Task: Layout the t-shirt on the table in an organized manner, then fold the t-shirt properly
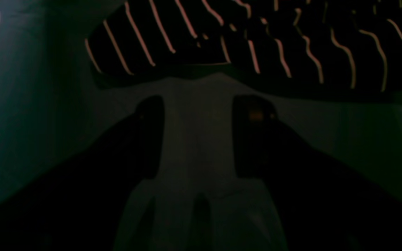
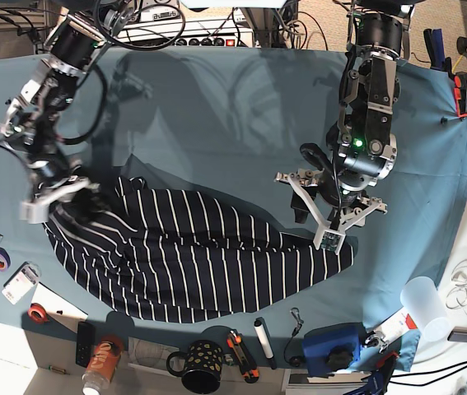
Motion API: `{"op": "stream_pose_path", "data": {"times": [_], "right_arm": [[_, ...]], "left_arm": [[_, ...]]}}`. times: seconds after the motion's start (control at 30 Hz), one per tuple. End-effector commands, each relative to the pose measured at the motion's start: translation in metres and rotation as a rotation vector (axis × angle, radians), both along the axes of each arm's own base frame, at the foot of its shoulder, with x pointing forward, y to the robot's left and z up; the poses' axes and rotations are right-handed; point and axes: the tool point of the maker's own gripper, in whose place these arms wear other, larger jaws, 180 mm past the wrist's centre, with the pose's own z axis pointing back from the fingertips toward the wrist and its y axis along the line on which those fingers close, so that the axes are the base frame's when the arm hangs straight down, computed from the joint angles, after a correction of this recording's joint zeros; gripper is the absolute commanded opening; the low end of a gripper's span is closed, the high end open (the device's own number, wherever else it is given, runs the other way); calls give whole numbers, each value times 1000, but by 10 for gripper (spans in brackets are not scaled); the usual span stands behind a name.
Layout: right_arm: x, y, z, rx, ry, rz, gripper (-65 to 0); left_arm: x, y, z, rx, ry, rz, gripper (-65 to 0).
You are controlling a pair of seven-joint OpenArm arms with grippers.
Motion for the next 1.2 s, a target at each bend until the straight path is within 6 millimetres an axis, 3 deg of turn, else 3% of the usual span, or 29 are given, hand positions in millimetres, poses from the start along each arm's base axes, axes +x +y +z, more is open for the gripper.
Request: {"op": "stream_pose_path", "data": {"times": [0.0, 0.2, 0.43, 0.6, 0.83, 1.0, 1.17], "right_arm": [[8, -10, 30, -24, -98, -18, -650], [-7, -47, 69, -77, -200, -118, -650], [-12, -66, 82, -99, -218, -144, -650], [-11, -78, 98, -142, -256, -153, -650], [-11, -83, 102, -162, -252, -152, -650], [-12, -85, 99, -177, -238, -157, -650], [-12, -85, 99, -181, -234, -159, -650]], "left_arm": [[7, -2, 14, -13, -54, -2, -333], [7, -3, 15, -18, -54, -4, -333], [9, -28, 13, -69, -105, -149, -333], [29, -18, 14, 7, -204, -131, -333], [56, -36, -4, 124, -213, -375, -333], [82, -24, -16, 188, -178, -393, -333], [88, -18, -28, 205, -133, -421, -333]]}}
